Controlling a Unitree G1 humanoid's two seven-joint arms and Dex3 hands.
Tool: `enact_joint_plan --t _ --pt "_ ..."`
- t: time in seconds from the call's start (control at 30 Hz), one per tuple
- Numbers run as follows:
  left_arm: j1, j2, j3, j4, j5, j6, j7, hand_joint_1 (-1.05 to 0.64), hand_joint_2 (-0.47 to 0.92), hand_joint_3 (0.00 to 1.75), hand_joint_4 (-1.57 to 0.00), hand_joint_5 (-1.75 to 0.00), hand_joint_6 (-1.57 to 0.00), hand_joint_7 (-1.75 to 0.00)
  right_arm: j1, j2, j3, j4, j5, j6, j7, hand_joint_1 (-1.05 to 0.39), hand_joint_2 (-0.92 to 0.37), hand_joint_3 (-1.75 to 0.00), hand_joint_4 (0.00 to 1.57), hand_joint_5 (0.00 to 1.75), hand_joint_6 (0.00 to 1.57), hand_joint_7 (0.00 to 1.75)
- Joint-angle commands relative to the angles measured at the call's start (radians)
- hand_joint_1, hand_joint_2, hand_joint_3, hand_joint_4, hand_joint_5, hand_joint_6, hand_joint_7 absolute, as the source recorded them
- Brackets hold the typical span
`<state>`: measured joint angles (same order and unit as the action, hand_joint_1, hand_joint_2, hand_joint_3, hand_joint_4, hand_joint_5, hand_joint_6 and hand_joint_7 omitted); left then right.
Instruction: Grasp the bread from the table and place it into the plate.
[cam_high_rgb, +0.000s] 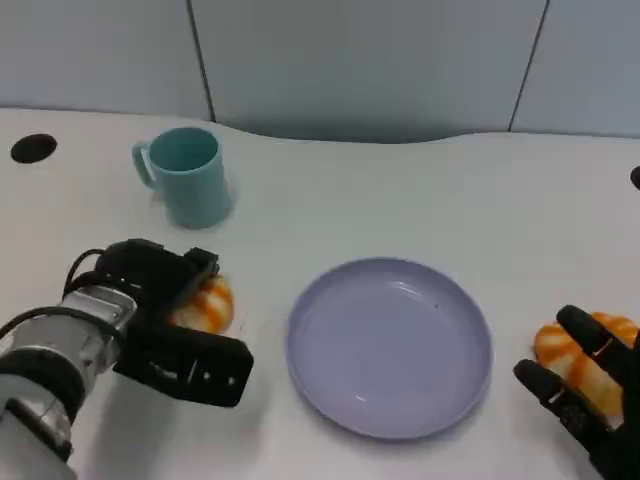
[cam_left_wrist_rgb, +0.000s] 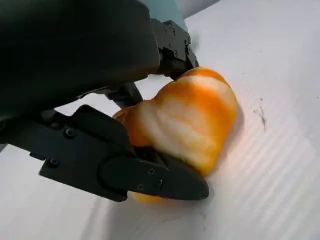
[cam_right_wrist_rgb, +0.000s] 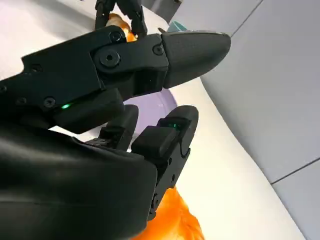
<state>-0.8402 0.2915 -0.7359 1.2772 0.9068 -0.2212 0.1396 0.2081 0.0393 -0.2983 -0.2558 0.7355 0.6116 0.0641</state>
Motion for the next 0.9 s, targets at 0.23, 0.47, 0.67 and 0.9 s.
enact_joint_plan --t 0.23,0.47,0.67,0.9 --pt "0.023 -0.009 0.007 0.024 -0.043 -0.021 -0.052 -0.41 0.92 0.14 -0.51 -1.67 -0.67 -0.69 0.003 -0.014 -0.012 -0.012 0.002 -0.009 -0.001 -0.39 -0.92 -0.25 0.45 0.85 0.78 0.03" --pt "0.063 0.021 0.169 -0.022 -0.216 -0.114 -0.012 -0.33 0.92 0.35 -0.59 -1.74 -0.48 -1.68 -0.005 -0.017 -0.017 -0.005 0.004 -0.006 -0.005 -0.39 -0.92 -0.25 0.46 0.83 0.77 0.03" --pt "0.115 0.074 0.285 -0.091 -0.327 -0.257 0.026 -0.21 0.88 0.35 -0.61 -1.75 -0.39 -1.75 -0.021 -0.017 -0.029 0.013 0.023 0.004 -0.007 -0.37 -0.92 -0.25 0.48 0.82 0.79 0.04" --pt "0.165 0.131 0.361 -0.203 -0.379 -0.369 0.028 -0.17 0.84 0.26 -0.62 -1.75 -0.37 -1.75 -0.03 -0.021 -0.026 0.025 0.021 -0.001 0.002 -0.37 -0.92 -0.25 0.48 0.82 0.79 0.04"
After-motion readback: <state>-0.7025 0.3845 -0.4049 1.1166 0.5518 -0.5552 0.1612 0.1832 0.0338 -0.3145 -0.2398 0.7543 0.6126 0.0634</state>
